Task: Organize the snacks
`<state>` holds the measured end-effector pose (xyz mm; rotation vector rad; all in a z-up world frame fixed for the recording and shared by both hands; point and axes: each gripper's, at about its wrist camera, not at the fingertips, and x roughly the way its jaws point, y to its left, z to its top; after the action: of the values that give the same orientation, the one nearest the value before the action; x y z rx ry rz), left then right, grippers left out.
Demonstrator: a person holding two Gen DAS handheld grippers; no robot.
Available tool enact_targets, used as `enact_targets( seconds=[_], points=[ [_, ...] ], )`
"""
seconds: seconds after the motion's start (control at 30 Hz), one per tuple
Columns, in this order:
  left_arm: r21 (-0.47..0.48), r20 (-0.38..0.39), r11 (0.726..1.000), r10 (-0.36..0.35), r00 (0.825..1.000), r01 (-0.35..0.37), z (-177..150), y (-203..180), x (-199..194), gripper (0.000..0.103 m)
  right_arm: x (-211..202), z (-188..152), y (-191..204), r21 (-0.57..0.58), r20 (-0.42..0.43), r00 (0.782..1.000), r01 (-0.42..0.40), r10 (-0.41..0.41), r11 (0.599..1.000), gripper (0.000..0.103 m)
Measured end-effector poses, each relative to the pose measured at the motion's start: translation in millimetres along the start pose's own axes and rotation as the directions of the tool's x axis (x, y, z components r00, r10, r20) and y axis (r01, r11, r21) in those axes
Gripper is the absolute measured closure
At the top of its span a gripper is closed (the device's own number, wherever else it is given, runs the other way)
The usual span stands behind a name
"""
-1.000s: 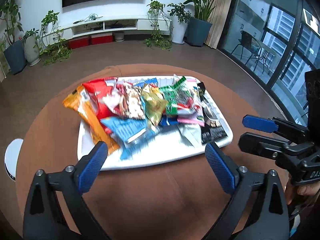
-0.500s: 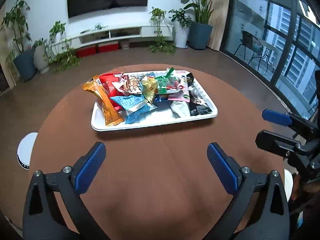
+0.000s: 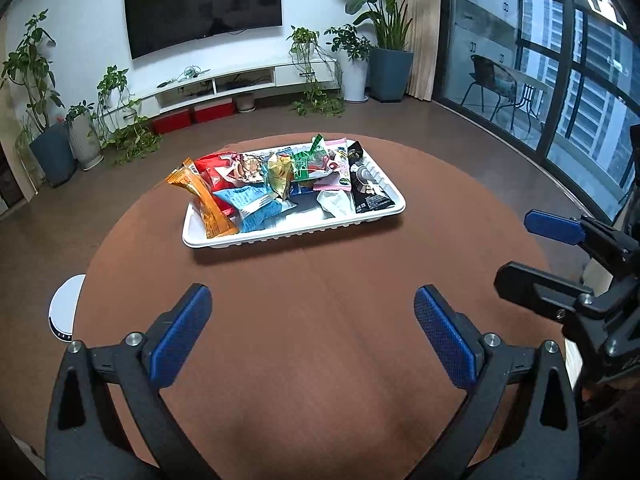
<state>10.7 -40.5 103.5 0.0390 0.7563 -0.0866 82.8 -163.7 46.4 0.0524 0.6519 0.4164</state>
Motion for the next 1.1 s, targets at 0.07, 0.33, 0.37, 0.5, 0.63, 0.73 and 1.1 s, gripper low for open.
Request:
enact_targets(
  seconds=[0.07, 0.33, 0.37, 0.5, 0.63, 0.73, 1.1],
  points=[
    [-0.001, -0.001, 1.000, 0.004, 1.000, -0.004, -2, 0, -1, 0.000, 0, -3, 3, -0.003, -0.003, 1.000, 0.001, -0.001, 1.000, 0.002],
    [-0.012, 0.006, 1.000, 0.017, 1.000, -0.017, -3, 6, -6, 0.000, -1, -6, 6, -0.007, 0.001, 1.000, 0.006, -0.006, 1.000, 0.002],
    [-0.011, 0.008, 1.000, 0.017, 1.000, -0.017, -3, 7, -7, 0.000, -1, -6, 6, -0.007, 0.003, 1.000, 0.006, -0.006, 1.000, 0.002],
    [-0.013, 0.015, 1.000, 0.020, 1.000, -0.020, -1, 9, -9, 0.000, -3, -9, 6, -0.005, 0.005, 1.000, 0.009, -0.009, 1.000, 0.002],
    [-0.014, 0.018, 1.000, 0.023, 1.000, -0.023, -1, 11, -9, 0.000, -4, -10, 6, -0.004, 0.004, 1.000, 0.010, -0.010, 1.000, 0.002],
    [-0.013, 0.017, 1.000, 0.026, 1.000, -0.026, -2, 10, -11, 0.000, -4, -9, 6, -0.002, 0.005, 1.000, 0.007, -0.007, 1.000, 0.002],
    [-0.015, 0.020, 1.000, 0.025, 0.999, -0.024, 0, 13, -9, 0.000, -3, -9, 5, -0.002, 0.005, 1.000, 0.009, -0.009, 1.000, 0.002]
  ],
)
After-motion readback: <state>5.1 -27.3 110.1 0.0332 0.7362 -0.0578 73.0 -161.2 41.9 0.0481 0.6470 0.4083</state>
